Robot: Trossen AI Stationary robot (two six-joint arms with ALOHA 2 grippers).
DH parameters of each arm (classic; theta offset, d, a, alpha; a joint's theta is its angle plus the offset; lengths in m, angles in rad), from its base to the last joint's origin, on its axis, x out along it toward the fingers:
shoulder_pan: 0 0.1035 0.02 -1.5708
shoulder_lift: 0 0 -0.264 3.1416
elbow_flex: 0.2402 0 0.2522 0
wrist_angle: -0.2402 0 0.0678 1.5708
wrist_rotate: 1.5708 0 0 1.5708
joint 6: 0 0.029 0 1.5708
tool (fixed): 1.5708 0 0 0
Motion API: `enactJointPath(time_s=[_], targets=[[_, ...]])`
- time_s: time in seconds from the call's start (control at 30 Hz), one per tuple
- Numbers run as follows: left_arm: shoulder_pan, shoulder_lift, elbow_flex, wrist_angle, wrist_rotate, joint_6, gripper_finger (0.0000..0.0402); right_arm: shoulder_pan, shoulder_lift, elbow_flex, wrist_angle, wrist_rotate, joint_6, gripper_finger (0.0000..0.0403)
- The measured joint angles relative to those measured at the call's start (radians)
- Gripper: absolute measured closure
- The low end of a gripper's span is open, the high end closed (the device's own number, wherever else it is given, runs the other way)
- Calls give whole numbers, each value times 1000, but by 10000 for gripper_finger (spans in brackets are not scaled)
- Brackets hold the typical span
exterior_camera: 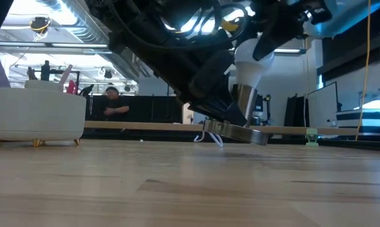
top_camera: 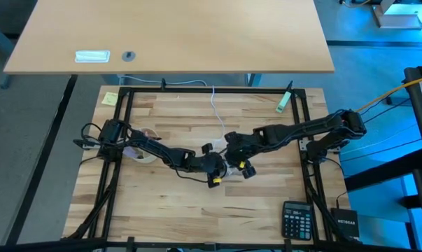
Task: Screw lightbulb
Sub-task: Remove the lightbulb from the lamp
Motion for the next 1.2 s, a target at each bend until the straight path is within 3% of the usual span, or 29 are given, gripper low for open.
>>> enactJointPath(time_s=[0.77, 1.0, 1.2], targets=[[-15, 3, -2, -5, 53, 79, 246, 2, 0, 5, -5, -80, -884, 174], [-14, 6, -3, -11, 66, 74, 246, 1, -3, 8, 25, -127, -785, 142], [-14, 6, -3, -34, 58, 74, 246, 0, -3, 60, -17, -122, -420, 109]])
